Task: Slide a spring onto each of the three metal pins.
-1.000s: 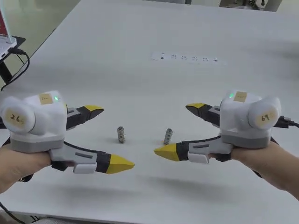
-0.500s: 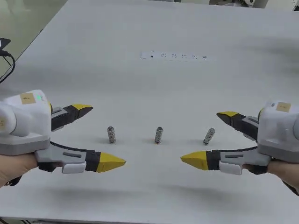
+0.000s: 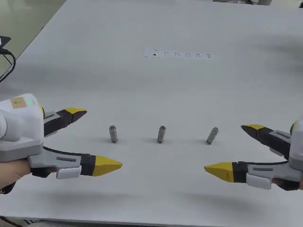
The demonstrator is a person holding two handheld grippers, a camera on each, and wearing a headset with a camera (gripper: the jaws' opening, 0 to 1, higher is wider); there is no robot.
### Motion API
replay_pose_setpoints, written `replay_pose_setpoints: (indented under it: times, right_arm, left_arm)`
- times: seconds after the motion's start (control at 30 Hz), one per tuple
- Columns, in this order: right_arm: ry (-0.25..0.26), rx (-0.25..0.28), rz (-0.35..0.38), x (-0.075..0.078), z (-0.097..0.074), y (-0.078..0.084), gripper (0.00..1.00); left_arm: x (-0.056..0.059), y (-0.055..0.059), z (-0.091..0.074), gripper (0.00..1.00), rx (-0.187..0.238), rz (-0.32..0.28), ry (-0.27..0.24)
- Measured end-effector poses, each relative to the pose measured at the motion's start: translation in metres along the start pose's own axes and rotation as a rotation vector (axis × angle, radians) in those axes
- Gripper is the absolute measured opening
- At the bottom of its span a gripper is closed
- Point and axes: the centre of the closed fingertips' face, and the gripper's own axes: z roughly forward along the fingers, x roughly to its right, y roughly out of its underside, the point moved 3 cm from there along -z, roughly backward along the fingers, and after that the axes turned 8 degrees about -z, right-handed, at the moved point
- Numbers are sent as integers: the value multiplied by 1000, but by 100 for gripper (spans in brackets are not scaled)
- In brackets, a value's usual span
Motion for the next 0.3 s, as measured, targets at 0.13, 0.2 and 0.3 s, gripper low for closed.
replay_pose_setpoints:
  times: [0.13, 0.2, 0.3]
  right_arm:
    - [17, 9, 36, 2, -1, 1, 99]
    - [19, 7, 49, 1, -1, 2, 99]
    - [15, -9, 53, 0, -1, 4, 99]
  left_arm:
    - [0, 0, -4, 98, 4, -13, -13]
    - [0, 2, -4, 98, 1, -23, -19]
    - [-1, 7, -5, 98, -23, -50, -28]
